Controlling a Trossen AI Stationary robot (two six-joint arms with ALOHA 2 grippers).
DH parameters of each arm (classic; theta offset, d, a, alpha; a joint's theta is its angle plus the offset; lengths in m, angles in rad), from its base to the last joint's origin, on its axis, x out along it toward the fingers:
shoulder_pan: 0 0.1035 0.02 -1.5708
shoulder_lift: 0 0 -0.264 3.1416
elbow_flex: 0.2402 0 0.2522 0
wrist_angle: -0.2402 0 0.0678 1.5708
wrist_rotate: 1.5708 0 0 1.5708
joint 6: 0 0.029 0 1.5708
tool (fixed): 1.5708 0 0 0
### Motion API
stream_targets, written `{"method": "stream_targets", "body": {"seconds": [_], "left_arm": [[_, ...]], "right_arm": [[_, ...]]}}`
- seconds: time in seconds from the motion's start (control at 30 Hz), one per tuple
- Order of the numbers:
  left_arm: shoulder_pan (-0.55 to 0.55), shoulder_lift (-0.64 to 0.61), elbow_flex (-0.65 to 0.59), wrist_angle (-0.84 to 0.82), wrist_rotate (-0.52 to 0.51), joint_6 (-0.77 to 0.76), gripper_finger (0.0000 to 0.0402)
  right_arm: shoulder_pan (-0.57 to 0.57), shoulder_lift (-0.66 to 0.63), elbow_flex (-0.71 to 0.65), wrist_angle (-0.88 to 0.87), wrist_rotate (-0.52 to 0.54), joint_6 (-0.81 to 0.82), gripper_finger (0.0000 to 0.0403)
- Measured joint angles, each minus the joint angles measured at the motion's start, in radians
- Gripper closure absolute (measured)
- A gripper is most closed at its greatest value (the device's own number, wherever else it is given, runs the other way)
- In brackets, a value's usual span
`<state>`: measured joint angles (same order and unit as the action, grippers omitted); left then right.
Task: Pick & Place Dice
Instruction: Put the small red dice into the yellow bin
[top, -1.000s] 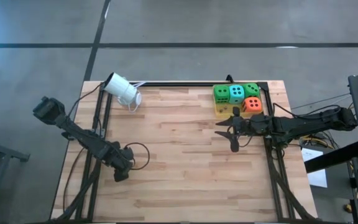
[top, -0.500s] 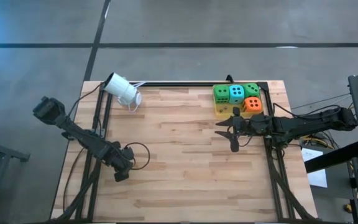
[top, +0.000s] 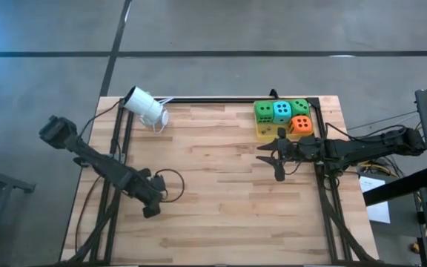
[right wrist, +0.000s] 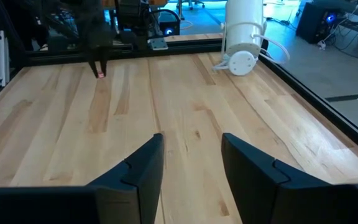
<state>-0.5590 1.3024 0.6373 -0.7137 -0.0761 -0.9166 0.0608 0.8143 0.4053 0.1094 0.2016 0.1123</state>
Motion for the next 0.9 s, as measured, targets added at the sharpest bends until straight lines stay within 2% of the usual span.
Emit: {"method": "stream_targets", "body": {"seconds": [0.17, 0.47, 0.67, 0.9], "left_arm": [[0.074, -0.001, 0.088, 0.016, -0.039, 0.06, 0.0354], [0.27, 0.025, 0.186, 0.134, -0.074, 0.265, 0.0354], [0.393, 0.152, 0.273, 0.16, -0.052, 0.41, 0.0354], [0.454, 0.352, 0.45, 0.159, -0.044, 0.578, 0.0354]], "right_arm": [[0.0, 0.0, 0.0, 0.0, 0.0, 0.0, 0.025], [0.0, 0.0, 0.0, 0.0, 0.0, -0.006, 0.0251], [0.0, 0.0, 0.0, -0.001, 0.0, -0.011, 0.0254], [0.0, 0.0, 0.0, -0.001, 0.0, -0.01, 0.0255]]}}
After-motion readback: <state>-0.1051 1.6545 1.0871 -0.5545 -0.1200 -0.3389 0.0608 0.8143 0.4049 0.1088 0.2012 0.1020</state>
